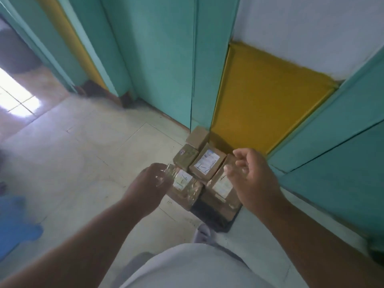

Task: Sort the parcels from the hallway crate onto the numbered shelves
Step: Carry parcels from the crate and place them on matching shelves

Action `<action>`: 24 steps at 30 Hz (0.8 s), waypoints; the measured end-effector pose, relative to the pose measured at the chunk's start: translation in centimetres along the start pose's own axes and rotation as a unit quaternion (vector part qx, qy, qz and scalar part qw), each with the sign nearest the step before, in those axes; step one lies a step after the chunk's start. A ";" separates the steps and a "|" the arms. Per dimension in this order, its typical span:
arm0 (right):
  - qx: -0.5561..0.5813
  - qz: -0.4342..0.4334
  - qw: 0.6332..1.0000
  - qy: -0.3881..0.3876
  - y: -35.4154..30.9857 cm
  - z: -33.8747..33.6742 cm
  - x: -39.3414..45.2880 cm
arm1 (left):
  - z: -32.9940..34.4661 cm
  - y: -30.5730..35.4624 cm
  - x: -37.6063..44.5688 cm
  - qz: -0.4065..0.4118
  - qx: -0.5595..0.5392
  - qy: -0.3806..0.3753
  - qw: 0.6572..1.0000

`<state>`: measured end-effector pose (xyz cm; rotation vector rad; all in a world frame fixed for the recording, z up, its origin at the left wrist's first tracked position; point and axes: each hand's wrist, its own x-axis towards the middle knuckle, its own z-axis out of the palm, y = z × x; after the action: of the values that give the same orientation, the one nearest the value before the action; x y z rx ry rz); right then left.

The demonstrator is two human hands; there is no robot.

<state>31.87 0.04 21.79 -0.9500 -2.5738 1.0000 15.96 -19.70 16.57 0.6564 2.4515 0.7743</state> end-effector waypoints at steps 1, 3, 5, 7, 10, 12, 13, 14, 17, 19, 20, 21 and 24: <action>-0.003 0.007 1.000 -0.001 -0.1 0.6 1.4 | -0.2 -0.1 1.3 0.000 0.009 -0.019 1.000; 0.000 0.017 1.000 0.009 -0.9 1.9 4.0 | -1.1 -0.4 4.1 0.011 0.031 -0.053 0.998; 0.013 0.031 0.999 0.020 -2.0 3.4 6.1 | -2.0 -0.7 7.1 0.022 0.037 -0.079 0.996; 0.021 0.046 0.998 0.030 -2.9 4.9 8.1 | -2.6 -1.2 10.7 0.035 0.045 -0.103 0.993; 0.016 0.090 0.994 0.057 -3.5 7.5 10.9 | -2.7 -1.8 16.5 0.046 0.054 -0.169 0.983; 0.019 0.133 0.988 0.080 -3.9 9.6 12.9 | -2.5 -2.6 20.8 0.063 0.060 -0.223 0.971; 0.022 0.159 0.983 0.093 -3.9 10.9 13.9 | -2.6 -3.2 23.2 0.069 0.066 -0.247 0.964; 0.026 0.190 0.976 0.103 -3.9 12.1 14.9 | -2.7 -3.8 25.7 0.072 0.076 -0.268 0.958; 0.031 0.278 0.953 0.117 -3.4 15.6 17.8 | -3.2 -5.6 31.8 0.077 0.107 -0.310 0.942; 0.024 0.315 0.941 0.123 -2.5 17.5 19.9 | -2.6 -6.2 35.4 0.085 0.124 -0.321 0.935; 0.024 0.326 0.937 0.124 -1.9 18.5 20.9 | -1.9 -6.3 37.0 0.081 0.121 -0.325 0.934; 0.026 0.334 0.934 0.124 -1.2 19.6 21.5 | -1.0 -6.3 38.2 0.074 0.113 -0.331 0.934; 0.035 0.371 0.920 0.121 1.5 22.8 22.6 | 3.3 -6.3 40.9 0.001 0.051 -0.356 0.933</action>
<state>5.85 3.38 3.23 -1.9578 -1.9629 1.0263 -15.41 0.19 -1.85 0.8054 1.8236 0.3186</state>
